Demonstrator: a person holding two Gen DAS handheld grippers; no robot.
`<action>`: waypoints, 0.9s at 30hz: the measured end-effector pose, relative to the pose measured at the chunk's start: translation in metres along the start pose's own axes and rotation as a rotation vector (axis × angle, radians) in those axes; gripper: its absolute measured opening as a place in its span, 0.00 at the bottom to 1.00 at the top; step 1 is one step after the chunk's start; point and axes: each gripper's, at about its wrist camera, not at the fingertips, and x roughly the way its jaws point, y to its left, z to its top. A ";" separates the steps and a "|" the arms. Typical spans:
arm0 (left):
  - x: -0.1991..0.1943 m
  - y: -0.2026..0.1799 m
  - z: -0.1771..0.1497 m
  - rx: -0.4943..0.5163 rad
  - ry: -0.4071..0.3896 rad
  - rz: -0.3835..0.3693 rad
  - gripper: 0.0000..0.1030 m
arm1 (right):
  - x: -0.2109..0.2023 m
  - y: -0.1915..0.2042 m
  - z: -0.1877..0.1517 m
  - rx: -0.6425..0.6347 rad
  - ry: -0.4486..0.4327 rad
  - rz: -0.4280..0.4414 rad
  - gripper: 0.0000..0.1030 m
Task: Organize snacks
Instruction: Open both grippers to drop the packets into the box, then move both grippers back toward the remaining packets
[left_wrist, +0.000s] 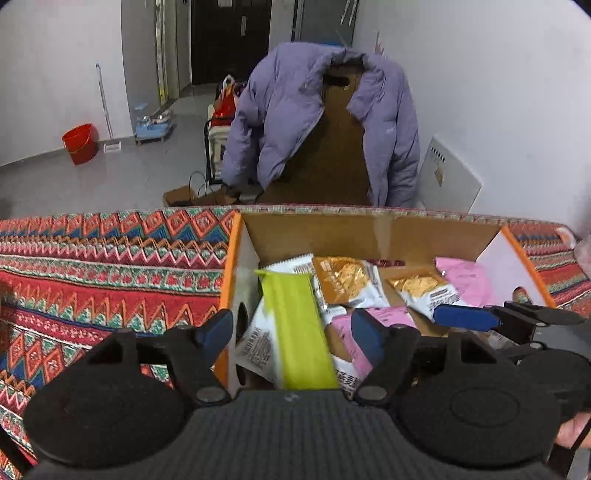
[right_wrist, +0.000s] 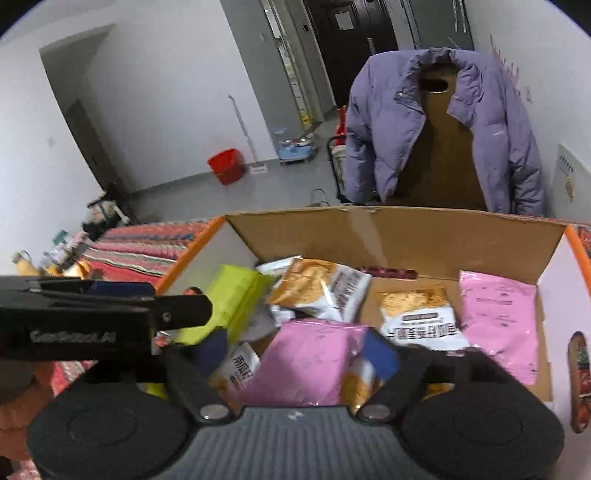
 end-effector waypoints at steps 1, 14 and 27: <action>-0.005 0.001 0.001 0.005 -0.010 -0.001 0.72 | -0.004 0.001 0.001 -0.007 -0.005 -0.007 0.83; -0.104 -0.027 -0.013 0.098 -0.090 -0.013 0.82 | -0.125 -0.021 0.007 -0.044 -0.069 -0.205 0.84; -0.206 -0.040 -0.096 0.097 -0.186 0.018 0.85 | -0.257 0.001 -0.067 -0.083 -0.169 -0.278 0.84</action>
